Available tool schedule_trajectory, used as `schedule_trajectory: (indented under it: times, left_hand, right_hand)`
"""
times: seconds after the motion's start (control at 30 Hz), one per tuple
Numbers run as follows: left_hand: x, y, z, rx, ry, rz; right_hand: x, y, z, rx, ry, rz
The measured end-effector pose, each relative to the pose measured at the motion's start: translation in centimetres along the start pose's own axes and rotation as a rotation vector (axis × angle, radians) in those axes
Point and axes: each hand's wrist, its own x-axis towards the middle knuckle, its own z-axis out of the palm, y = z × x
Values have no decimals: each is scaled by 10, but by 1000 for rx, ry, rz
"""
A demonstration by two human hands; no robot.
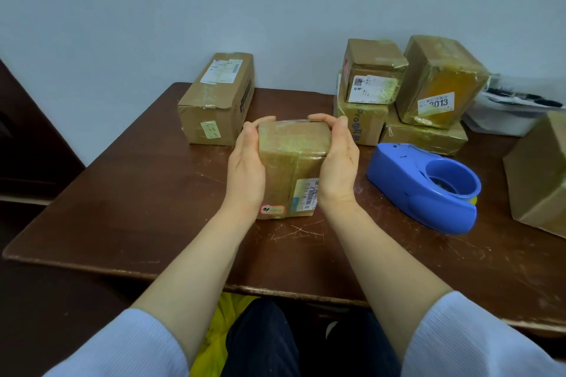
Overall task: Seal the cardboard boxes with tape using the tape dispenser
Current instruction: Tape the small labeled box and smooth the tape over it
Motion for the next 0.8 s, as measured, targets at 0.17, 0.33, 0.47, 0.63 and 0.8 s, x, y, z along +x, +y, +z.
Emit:
schedule_trajectory:
  times: [0.17,0.33,0.47,0.63,0.8]
  left_hand:
    - [-4,-1,-8,349,-144,487]
    - [10,-9,-20,557,-225,626]
    - [18,-7,-26,630,-314,678]
    - [21,0,-38,687,-422,678]
    - [23,2,-42,501,-460,545]
  right_hand:
    - [0,-2,-9,-161,-102,-130]
    - [-3,2,-36,-433,-425,-519]
    - [14,-3,-48,-408,-552,-528]
    - [21,-11,-52,-102,-564,-271]
    - [32,-17,-60,91,-680,-110]
